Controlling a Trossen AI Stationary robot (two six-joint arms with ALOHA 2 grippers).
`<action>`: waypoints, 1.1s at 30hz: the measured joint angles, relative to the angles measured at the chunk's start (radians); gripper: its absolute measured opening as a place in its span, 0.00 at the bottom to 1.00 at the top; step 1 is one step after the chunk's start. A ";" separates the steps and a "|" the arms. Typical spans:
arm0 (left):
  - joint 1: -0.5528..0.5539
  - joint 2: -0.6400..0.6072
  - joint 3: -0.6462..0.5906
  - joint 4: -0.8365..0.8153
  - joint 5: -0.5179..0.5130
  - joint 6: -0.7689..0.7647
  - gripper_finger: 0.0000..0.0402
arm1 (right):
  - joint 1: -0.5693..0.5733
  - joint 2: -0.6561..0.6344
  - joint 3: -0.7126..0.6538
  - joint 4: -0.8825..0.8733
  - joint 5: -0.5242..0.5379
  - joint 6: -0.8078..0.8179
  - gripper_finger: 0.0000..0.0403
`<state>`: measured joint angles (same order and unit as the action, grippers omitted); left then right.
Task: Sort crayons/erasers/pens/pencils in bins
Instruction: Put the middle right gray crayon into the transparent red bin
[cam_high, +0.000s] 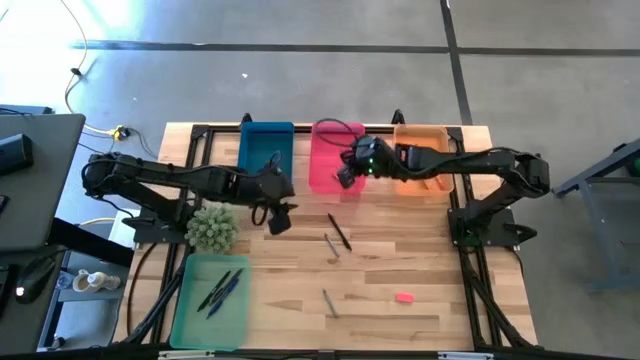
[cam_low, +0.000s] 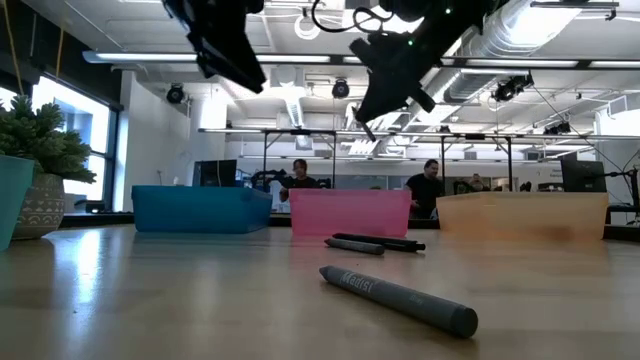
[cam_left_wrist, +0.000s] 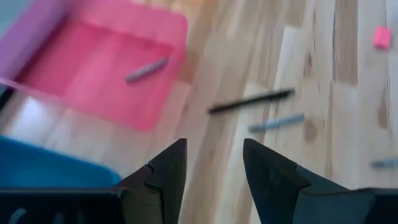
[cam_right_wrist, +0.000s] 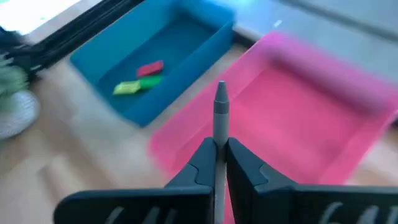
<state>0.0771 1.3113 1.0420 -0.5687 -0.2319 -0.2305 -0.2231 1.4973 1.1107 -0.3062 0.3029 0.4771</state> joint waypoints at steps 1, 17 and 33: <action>0.011 0.000 0.000 0.020 0.000 0.018 0.36 | -0.015 0.001 0.000 0.011 0.016 -0.029 0.00; 0.184 0.000 0.000 0.104 -0.013 0.243 0.36 | -0.093 0.225 0.001 0.064 -0.078 -0.132 0.00; 0.267 0.000 0.000 0.179 0.157 0.269 0.36 | -0.121 0.270 0.001 0.030 -0.218 0.084 0.06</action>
<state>0.3439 1.3113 1.0420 -0.3894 -0.0747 0.0383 -0.3440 1.7672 1.1114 -0.2767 0.0849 0.5610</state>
